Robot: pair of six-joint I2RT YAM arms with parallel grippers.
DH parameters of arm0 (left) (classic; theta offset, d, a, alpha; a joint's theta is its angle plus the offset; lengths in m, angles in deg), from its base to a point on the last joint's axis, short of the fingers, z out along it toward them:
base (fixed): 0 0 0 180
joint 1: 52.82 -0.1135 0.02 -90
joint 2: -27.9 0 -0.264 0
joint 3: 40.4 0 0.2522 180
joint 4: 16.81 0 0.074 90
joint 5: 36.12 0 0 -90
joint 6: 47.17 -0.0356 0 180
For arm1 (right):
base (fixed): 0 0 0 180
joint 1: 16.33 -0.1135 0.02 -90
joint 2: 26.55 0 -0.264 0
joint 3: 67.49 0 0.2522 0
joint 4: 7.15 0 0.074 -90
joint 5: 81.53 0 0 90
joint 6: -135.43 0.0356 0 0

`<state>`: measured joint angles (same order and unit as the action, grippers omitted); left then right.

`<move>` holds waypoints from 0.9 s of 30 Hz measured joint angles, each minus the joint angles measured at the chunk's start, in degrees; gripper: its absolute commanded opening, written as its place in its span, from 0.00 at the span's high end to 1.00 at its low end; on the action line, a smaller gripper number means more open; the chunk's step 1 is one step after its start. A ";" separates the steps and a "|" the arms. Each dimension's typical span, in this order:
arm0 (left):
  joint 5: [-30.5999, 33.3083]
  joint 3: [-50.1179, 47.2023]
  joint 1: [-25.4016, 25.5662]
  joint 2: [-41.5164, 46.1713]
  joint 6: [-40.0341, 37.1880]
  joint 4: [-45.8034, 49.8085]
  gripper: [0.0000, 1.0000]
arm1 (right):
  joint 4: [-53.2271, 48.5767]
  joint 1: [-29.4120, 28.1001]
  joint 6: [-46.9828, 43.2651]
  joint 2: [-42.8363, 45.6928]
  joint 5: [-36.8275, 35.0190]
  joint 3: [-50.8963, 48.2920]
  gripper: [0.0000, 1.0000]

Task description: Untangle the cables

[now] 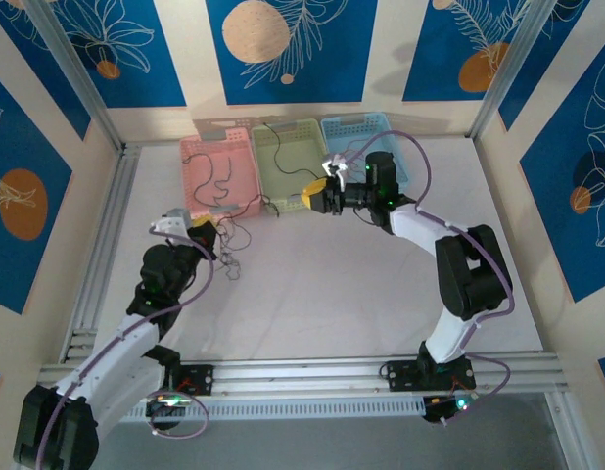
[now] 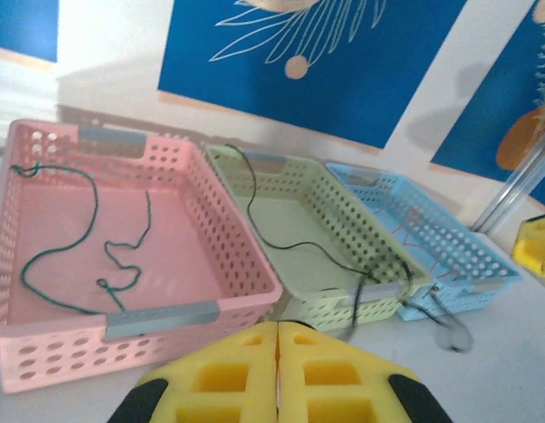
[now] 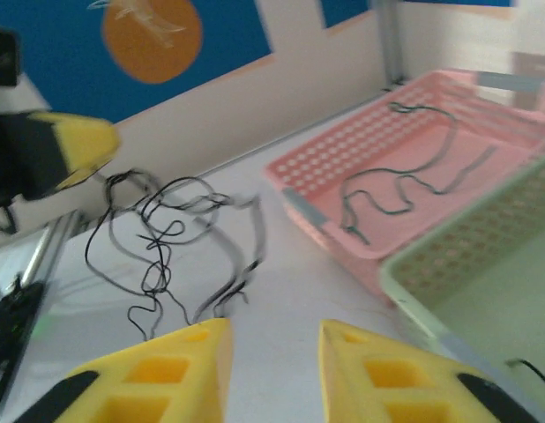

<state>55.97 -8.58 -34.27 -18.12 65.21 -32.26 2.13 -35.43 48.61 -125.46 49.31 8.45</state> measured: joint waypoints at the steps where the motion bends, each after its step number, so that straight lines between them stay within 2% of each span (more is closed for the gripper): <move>1: 0.07 0.02 0.00 0.00 0.00 0.52 1.00 | 0.57 0.17 0.00 0.00 -1.22 -0.24 0.62; 7: 1.27 1.64 0.00 -0.96 0.66 6.60 1.00 | 6.27 -1.60 -3.67 0.13 -6.80 -5.51 0.60; 13: 2.01 6.67 -0.02 -2.23 3.93 15.13 1.00 | 9.92 -9.29 -16.26 0.11 -9.18 -9.70 0.59; 16: 0.96 7.17 0.00 -1.97 4.72 16.44 1.00 | 10.21 -11.72 -19.89 0.07 -9.46 -9.68 0.59; 27: -1.79 7.17 0.00 -1.29 5.62 17.77 1.00 | 10.27 -14.08 -26.82 -1.18 -15.61 -9.38 0.59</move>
<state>54.17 -1.41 -34.27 -19.41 70.82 -14.50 12.41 -49.50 21.79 -126.64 33.70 -0.93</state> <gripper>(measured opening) 0.062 0.409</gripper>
